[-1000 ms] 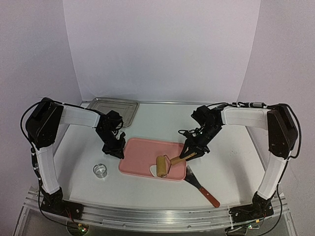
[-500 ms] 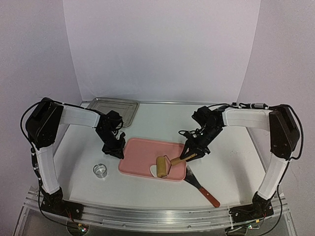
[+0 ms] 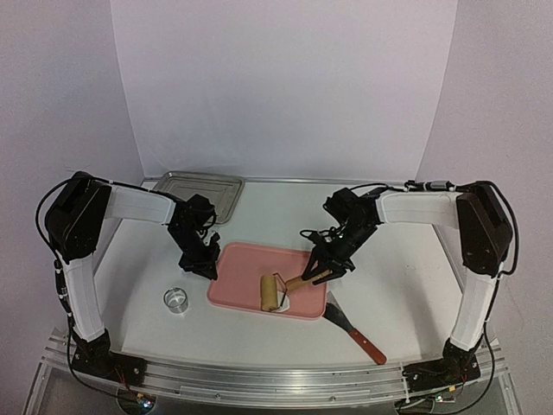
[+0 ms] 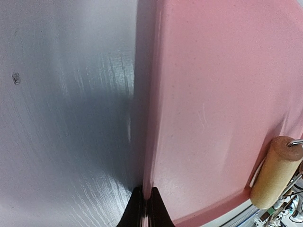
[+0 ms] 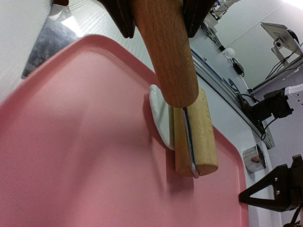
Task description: Roll out the dumpling wrappers from the dough
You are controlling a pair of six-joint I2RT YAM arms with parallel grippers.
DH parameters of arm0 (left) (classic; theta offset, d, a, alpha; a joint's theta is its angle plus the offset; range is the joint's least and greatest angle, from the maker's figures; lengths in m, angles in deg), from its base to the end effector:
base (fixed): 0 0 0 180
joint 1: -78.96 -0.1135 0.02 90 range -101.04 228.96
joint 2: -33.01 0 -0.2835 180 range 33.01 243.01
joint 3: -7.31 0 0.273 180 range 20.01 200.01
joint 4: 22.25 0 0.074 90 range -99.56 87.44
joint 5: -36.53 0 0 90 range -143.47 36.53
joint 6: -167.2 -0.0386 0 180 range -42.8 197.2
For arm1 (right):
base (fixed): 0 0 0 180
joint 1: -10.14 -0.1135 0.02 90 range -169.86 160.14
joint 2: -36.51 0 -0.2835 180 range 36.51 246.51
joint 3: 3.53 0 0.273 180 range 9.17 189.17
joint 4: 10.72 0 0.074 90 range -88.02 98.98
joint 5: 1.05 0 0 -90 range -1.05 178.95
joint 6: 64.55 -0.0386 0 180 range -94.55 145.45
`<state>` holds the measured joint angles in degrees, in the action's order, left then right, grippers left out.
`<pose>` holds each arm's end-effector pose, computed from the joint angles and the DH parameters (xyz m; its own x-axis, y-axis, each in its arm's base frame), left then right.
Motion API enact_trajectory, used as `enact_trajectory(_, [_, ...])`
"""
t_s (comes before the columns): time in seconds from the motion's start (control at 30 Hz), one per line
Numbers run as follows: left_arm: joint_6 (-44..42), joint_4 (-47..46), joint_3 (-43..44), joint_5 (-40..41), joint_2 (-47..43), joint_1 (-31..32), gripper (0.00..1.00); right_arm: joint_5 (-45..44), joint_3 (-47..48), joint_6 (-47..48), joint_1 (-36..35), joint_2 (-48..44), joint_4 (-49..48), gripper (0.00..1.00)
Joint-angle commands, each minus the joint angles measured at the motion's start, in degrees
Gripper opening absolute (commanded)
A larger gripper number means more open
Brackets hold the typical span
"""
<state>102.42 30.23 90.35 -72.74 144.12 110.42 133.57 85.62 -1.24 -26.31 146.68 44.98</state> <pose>0.3185 -0.2098 0.1406 -0.9908 0.1347 -0.0098 0.1290 0.9222 -0.3645 0.3023 0.2570 0.1829 -0.9477 -0.3025 0.1018 -0.1421 0.6856 0.7140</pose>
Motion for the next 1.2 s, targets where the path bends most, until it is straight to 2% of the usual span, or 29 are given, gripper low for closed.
enact_trajectory(0.0, [2.47, -3.13, -0.13, 2.19, -2.25, -1.14, 0.00, -28.32, -11.01, 1.20, 1.55, 1.78, 24.39, 0.00])
enact_trajectory(0.13, [2.30, -3.02, 0.33, 2.11, -1.83, -1.14, 0.00, -27.58, -11.21, 1.09, 0.91, 3.19, 23.75, 0.00])
enact_trajectory(0.3, [2.53, -3.14, 0.21, 1.96, -1.96, -1.14, 0.00, -25.15, -2.84, -0.20, -3.64, 10.81, 22.24, 0.00])
enact_trajectory(0.4, [2.64, -2.95, -0.16, 2.38, -2.47, -1.14, 0.00, -23.45, -1.93, -0.54, -4.06, 12.47, 21.11, 0.00])
enact_trajectory(0.77, [3.10, -3.26, -0.64, 2.81, -2.56, -1.14, 0.00, -26.97, -16.68, 1.06, -0.45, 1.05, 23.97, 0.00])
enact_trajectory(1.17, [3.28, -3.14, -1.40, 3.51, -3.09, -1.23, 0.00, -29.25, -19.88, 0.69, 1.07, -1.64, 25.69, 0.00])
